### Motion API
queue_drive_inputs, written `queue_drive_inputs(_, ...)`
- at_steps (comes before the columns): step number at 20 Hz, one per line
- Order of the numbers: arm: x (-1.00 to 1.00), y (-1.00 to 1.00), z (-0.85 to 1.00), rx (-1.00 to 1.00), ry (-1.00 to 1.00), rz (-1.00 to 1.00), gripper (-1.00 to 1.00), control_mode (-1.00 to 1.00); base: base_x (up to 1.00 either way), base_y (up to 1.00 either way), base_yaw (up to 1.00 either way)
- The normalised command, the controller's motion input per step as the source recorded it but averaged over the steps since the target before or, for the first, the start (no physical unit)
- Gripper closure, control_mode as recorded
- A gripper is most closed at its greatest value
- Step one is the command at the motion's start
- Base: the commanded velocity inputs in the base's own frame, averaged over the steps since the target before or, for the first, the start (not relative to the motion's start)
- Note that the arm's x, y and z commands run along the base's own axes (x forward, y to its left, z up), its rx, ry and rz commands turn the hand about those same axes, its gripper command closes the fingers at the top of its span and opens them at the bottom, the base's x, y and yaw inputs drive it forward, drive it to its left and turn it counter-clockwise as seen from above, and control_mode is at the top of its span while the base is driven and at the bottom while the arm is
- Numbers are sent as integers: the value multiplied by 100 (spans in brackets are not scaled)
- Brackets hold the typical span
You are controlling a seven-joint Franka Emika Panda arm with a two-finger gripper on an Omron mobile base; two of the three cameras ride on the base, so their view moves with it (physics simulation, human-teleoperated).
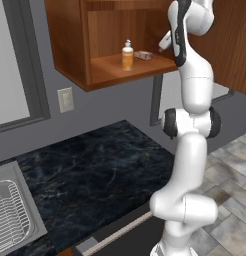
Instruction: Pick up the soap dispenser and bar soap from the sink, and place them back in the cabinet, and close the cabinet door.
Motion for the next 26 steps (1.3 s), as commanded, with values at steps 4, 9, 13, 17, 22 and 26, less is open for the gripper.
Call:
queue_drive_inputs(4,-60,15,-36,-13,-50,-4,-100,-100,0,0,0)
queue_drive_inputs(9,-74,6,-25,-11,-54,-5,-100,-100,0,0,0)
queue_drive_inputs(13,-72,0,-13,-11,-59,-5,-100,-100,0,0,0)
queue_drive_inputs(17,-61,0,-6,-12,-62,-5,-100,-100,0,0,0)
queue_drive_inputs(22,-58,0,-25,-10,-56,-4,-100,-100,0,0,0)
queue_drive_inputs(26,-56,7,-25,-1,-34,-1,-100,-100,0,0,0)
